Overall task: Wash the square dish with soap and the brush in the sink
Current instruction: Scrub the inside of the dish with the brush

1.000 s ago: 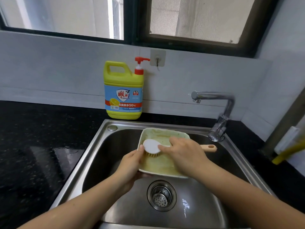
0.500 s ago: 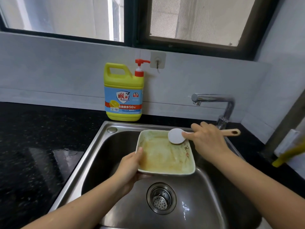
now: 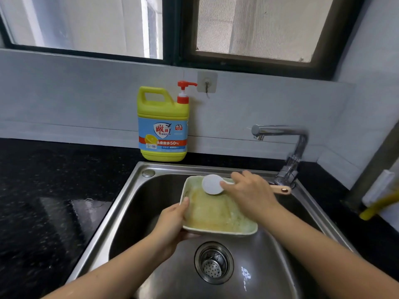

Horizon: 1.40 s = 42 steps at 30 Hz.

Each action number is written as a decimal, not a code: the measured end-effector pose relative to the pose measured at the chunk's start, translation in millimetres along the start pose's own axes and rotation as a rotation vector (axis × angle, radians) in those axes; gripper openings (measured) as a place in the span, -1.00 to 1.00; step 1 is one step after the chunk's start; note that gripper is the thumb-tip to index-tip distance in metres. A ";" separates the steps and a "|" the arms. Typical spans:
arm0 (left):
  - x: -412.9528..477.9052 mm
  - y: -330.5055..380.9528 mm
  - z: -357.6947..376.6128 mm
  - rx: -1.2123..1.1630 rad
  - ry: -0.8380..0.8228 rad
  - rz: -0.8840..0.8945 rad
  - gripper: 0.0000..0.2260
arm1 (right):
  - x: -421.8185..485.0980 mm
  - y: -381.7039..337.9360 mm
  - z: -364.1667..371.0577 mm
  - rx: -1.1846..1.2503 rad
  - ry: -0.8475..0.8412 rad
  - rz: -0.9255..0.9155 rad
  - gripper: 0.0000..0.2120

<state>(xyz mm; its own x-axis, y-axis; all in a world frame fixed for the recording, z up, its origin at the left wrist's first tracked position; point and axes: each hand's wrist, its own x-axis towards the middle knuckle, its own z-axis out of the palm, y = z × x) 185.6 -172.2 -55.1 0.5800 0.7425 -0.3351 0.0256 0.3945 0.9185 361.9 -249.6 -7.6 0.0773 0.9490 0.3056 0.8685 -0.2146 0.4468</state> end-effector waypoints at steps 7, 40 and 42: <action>-2.0 -0.1 2.4 0.050 0.016 0.084 -0.75 | -29.1 29.5 -17.2 0.073 -0.198 0.019 -0.62; 1.2 1.8 -1.8 -0.095 0.051 0.062 -0.67 | -6.1 43.4 -56.6 0.320 -0.417 -0.156 -0.68; 1.1 1.5 -0.6 -0.078 0.045 0.059 -0.67 | -4.2 30.4 -55.3 0.369 -0.409 -0.173 -0.69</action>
<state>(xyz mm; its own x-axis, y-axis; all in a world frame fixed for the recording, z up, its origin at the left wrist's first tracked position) 185.8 -170.5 -54.2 0.5418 0.7883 -0.2915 -0.0716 0.3889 0.9185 360.9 -272.9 51.2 0.0388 0.9909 -0.1289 0.9930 -0.0238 0.1160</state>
